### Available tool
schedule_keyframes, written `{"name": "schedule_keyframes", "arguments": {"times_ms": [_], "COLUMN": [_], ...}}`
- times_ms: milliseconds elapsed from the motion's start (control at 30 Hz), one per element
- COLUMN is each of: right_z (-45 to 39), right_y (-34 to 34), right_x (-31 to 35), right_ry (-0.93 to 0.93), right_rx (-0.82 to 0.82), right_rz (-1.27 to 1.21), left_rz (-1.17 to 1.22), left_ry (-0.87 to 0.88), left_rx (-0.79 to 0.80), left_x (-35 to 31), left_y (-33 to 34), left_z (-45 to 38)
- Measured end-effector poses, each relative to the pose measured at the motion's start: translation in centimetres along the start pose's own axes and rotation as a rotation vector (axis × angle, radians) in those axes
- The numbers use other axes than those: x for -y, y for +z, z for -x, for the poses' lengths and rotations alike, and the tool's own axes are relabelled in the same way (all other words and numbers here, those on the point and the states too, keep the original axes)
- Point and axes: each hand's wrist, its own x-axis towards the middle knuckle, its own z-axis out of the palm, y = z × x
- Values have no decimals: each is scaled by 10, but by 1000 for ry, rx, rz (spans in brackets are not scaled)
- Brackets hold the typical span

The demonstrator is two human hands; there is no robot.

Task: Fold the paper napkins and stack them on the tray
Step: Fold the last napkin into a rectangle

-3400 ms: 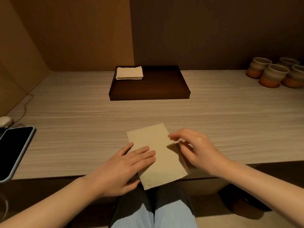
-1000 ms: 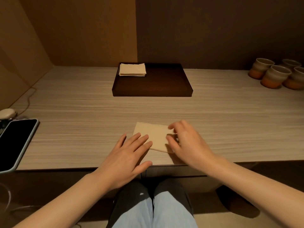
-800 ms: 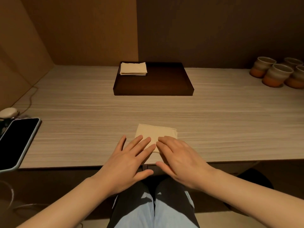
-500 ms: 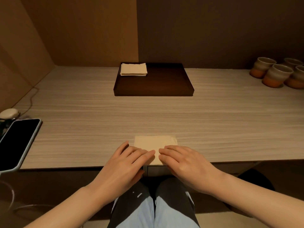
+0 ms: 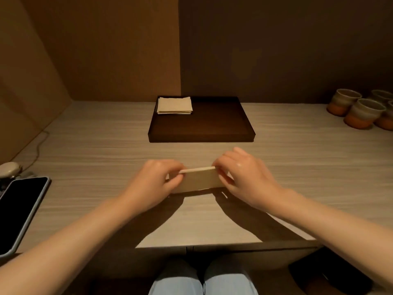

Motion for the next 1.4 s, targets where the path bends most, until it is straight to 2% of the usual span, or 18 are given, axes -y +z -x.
{"name": "schedule_keyframes", "arguments": {"times_ms": [133,267,500,700,900,1033,1400], "right_z": [-66,-130,-228,-264,-268,-262,-261], "right_y": [-2,4,15,50,116,143,151], "right_x": [-18,-44,-78,-100,-121,-125,-125], "right_ry": [204,291,252,121,166,211,284], "right_rx": [-62,-88,-159,-221,-69,24,115], "right_rz": [-97,-215,-215,-144,-94,-101,-120], "left_rz": [10,58,106,34,-64,-215,-284], "left_ry": [-151,-295,-345,-335,-317,-311,-298], "left_rx": [3,-76,-170,-309,-139,-18,42], "left_x": [20,48,105,142,184,200,207], "left_y": [-22,-44,-68,-60,-26,-3,8], "left_z": [-60,-118,-196,-231,-238,-237,-238]}}
